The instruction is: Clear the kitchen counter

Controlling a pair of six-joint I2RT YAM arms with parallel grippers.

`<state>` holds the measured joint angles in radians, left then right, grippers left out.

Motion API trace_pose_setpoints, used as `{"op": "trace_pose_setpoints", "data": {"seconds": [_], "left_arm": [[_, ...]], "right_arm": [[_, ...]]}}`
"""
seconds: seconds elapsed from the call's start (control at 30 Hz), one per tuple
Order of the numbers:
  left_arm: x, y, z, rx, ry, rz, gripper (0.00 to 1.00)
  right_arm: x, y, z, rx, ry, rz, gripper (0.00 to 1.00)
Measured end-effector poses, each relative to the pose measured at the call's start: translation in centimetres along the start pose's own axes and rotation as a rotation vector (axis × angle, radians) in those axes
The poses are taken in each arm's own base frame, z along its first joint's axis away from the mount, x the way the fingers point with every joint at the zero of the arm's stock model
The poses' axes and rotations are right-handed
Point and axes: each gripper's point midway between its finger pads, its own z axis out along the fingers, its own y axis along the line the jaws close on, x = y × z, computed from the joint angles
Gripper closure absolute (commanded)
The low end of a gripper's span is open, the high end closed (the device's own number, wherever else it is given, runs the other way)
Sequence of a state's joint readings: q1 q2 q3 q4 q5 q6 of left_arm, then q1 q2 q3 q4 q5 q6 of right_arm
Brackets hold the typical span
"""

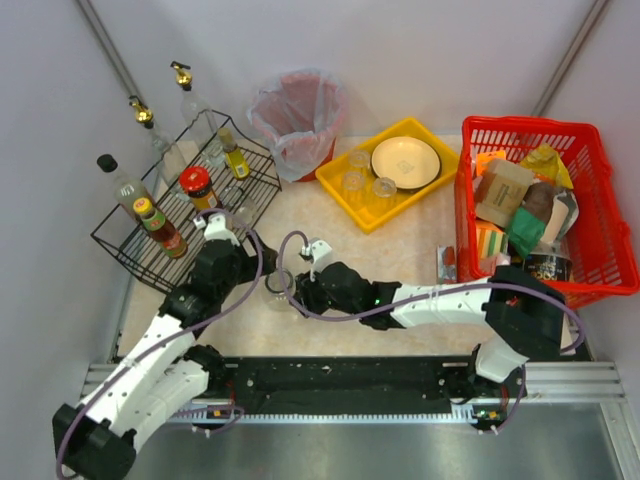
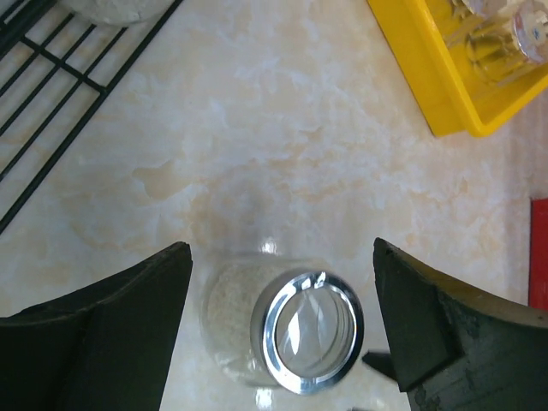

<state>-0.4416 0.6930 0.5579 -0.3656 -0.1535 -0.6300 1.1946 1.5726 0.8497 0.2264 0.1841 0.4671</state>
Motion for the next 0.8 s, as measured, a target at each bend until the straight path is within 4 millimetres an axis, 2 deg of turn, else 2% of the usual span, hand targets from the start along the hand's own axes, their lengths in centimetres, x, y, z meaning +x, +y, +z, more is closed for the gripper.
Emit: {"op": "trace_pose_setpoints", "data": {"seconds": [0.1,0.23,0.37,0.4,0.57,0.8], "left_arm": [[-0.5,0.1,2.1,-0.032,-0.018,0.001,0.1],[0.3,0.5,4.6,-0.067,0.008,0.017,0.14],[1.5,0.9,6.1,-0.087,0.053,0.038,0.21],[1.7,0.9,6.4,-0.078,0.062,0.043,0.25],[1.7,0.3,6.8,-0.012,0.098,0.021,0.35],[2.0,-0.1,6.2,0.061,0.134,-0.003,0.43]], "right_arm": [[0.5,1.1,0.4,-0.06,-0.004,0.072,0.68],[1.7,1.7,1.0,-0.092,0.024,0.136,0.73],[2.8,1.6,1.8,-0.088,0.046,0.159,0.74],[3.0,1.6,2.0,-0.085,0.051,0.162,0.75],[3.0,0.6,2.9,-0.067,0.053,0.189,0.74],[1.5,-2.9,4.2,-0.036,0.022,0.246,0.73]]}}
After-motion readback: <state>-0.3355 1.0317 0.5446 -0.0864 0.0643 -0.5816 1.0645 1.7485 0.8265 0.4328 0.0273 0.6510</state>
